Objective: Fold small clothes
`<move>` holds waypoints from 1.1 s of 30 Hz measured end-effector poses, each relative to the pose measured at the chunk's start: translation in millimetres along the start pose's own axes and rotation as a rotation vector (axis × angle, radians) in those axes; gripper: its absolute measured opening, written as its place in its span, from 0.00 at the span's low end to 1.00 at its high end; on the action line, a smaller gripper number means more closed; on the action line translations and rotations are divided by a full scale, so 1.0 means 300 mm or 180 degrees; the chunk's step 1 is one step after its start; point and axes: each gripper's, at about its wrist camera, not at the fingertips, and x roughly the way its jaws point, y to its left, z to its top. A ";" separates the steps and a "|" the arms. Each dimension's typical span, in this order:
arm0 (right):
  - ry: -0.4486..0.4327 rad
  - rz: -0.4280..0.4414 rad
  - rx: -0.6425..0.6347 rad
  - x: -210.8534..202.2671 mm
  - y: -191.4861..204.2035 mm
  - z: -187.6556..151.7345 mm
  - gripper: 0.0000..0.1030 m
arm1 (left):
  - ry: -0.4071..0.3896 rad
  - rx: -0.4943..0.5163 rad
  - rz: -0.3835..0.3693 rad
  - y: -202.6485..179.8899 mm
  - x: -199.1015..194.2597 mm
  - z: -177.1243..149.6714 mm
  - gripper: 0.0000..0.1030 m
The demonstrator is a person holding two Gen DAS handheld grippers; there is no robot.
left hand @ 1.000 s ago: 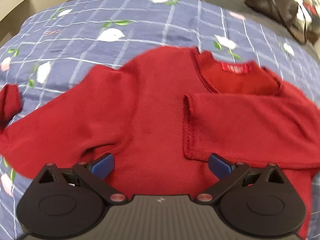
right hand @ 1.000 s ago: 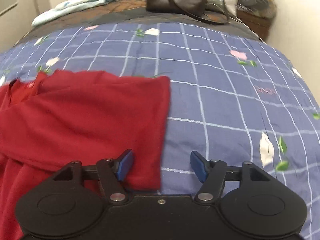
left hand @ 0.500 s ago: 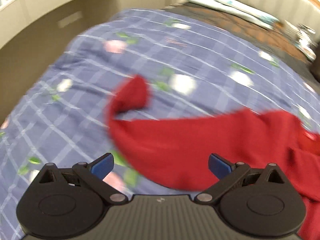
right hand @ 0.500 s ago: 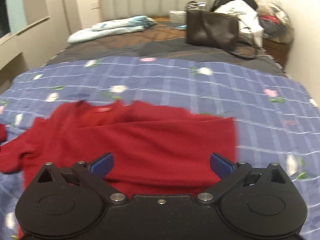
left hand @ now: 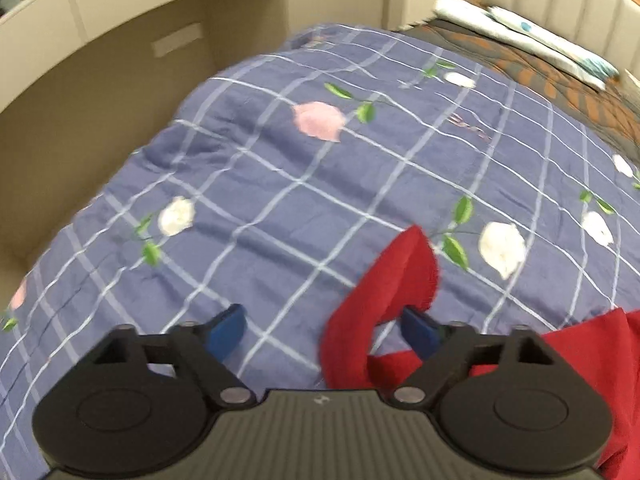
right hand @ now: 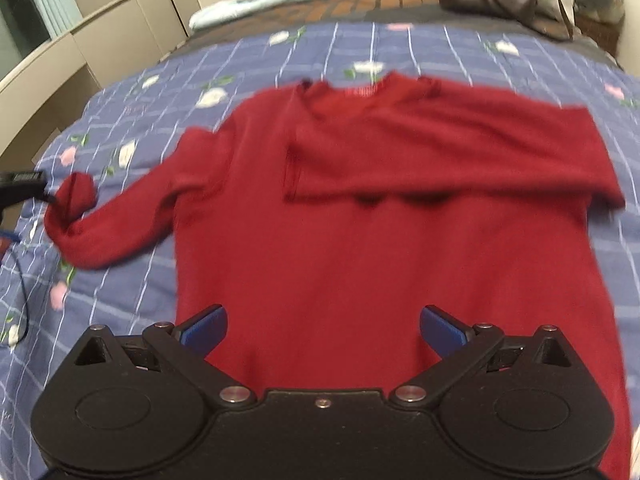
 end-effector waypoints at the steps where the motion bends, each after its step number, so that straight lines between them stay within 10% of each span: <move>1: 0.0037 -0.0006 0.0018 -0.006 0.005 -0.018 0.99 | 0.0042 0.0029 -0.0035 -0.013 0.014 0.004 0.63; 3: 0.0093 -0.0039 0.0044 -0.020 0.004 -0.057 0.99 | 0.0159 0.0072 -0.0075 -0.024 0.039 0.008 0.17; 6: 0.0133 -0.0102 0.0091 -0.043 -0.013 -0.087 0.99 | 0.0083 -0.0006 -0.0129 -0.018 0.016 0.008 0.07; 17: -0.0029 -0.0160 0.0367 -0.124 -0.075 -0.086 0.99 | -0.0745 -0.0128 -0.0527 -0.040 -0.329 0.003 0.06; 33: -0.0138 -0.0229 0.0483 -0.212 -0.216 -0.138 0.99 | -0.0971 0.0734 -0.0916 -0.652 -0.531 -0.255 0.06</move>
